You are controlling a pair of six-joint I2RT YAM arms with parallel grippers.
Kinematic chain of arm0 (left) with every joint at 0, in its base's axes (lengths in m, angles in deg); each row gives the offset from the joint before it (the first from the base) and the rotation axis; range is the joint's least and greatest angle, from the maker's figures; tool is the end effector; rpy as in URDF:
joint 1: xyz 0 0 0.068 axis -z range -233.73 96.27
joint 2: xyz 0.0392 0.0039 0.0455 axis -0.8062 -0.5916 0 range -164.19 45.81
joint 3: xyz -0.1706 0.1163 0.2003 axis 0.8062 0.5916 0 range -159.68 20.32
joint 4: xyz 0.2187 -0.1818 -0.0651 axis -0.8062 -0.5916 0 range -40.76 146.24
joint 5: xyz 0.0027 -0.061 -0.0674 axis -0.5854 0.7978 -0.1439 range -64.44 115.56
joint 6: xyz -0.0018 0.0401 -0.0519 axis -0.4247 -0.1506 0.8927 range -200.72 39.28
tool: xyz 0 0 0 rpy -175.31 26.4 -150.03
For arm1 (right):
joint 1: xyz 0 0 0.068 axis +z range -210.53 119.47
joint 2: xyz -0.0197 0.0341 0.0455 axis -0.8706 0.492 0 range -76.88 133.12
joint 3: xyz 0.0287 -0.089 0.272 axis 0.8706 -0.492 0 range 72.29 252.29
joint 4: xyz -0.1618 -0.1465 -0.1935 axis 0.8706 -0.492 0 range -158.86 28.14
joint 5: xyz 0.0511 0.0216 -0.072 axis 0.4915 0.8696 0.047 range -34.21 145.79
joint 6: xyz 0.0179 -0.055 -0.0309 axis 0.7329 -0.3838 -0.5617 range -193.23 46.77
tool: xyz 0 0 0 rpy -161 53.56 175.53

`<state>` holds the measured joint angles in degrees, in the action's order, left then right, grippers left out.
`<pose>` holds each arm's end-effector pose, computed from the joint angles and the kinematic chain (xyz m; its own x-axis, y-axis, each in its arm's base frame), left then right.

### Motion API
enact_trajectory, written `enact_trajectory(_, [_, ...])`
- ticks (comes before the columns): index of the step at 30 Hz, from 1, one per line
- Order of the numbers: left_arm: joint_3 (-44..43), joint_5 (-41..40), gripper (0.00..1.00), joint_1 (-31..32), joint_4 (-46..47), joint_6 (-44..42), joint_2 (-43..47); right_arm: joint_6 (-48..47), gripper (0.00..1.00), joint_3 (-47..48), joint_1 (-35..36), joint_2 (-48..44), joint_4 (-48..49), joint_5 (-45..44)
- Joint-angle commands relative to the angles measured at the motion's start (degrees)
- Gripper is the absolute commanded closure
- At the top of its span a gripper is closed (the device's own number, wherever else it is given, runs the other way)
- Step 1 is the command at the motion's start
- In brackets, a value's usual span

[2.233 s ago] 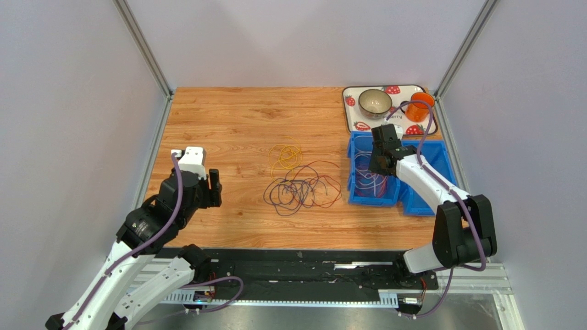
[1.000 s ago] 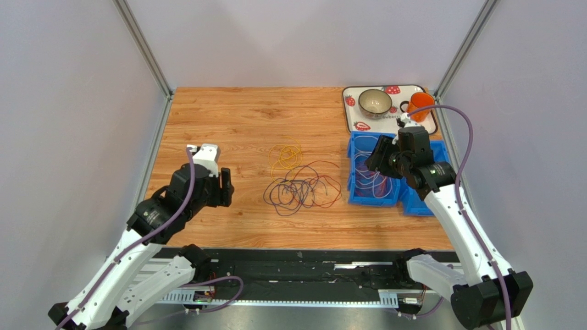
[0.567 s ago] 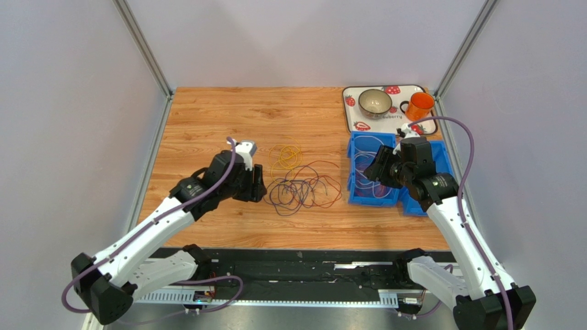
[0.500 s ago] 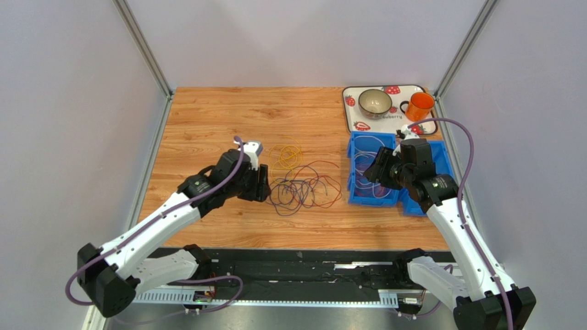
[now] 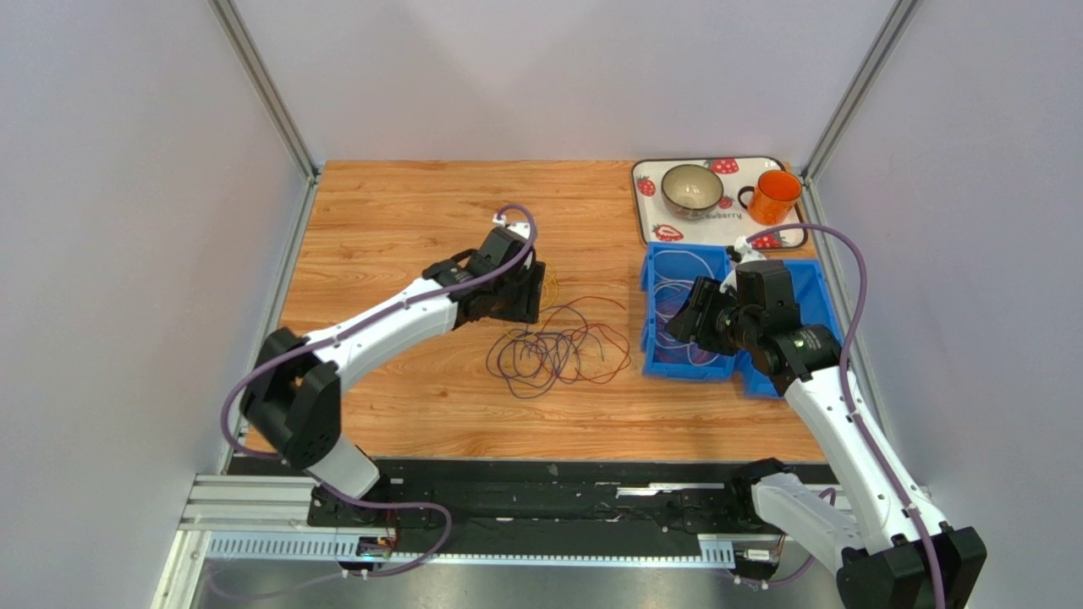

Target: Untangle the cables

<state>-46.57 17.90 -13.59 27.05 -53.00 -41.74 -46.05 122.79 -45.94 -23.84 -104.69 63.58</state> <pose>0.2868 -0.2328 0.2553 -0.7838 0.0580 -0.6183 0.2356 0.9489 -0.2098 0.2106 0.0621 0.2953 -0.7686 0.2676 -0.5810 0.0105 0.9135 0.4068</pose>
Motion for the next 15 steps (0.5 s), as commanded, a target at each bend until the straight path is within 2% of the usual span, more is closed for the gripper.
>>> enact_trajectory(1, [-6.0,-0.3,0.38,-2.2,1.2,-1.3,-7.8,-0.5,0.46,-0.9,0.0,-0.6,2.8,2.1])
enact_trajectory(15, [-15.5,0.4,0.42,-6.9,0.0,-3.2,-21.0,-2.3,0.47,-1.9,0.0,2.2,4.6,3.4])
